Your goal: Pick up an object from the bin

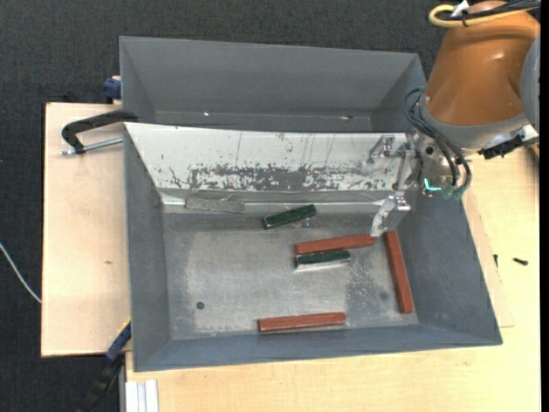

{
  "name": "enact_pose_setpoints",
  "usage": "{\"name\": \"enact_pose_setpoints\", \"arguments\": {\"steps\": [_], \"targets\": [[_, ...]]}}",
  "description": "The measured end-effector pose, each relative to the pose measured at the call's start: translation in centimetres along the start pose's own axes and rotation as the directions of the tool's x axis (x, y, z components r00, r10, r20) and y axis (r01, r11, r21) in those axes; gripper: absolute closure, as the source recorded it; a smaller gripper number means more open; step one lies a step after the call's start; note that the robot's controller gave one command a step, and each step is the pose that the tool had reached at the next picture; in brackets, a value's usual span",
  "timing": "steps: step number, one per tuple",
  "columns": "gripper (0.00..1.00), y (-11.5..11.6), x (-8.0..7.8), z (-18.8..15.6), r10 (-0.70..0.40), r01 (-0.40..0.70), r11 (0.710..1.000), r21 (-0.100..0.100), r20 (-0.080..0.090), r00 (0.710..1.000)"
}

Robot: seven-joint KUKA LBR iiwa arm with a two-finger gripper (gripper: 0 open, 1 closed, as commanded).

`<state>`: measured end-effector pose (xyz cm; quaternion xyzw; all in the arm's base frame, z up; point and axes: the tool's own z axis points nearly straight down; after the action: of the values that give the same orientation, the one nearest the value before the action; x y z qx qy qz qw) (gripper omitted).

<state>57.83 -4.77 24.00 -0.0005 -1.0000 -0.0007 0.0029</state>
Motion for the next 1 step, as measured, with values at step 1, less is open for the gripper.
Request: {"name": "enact_pose_setpoints", "arguments": {"steps": [1], "targets": [[0.0, 0.01, -0.14, -0.45, -0.001, 0.001, 1.0, 0.001, 0.009, 1.0]]}}
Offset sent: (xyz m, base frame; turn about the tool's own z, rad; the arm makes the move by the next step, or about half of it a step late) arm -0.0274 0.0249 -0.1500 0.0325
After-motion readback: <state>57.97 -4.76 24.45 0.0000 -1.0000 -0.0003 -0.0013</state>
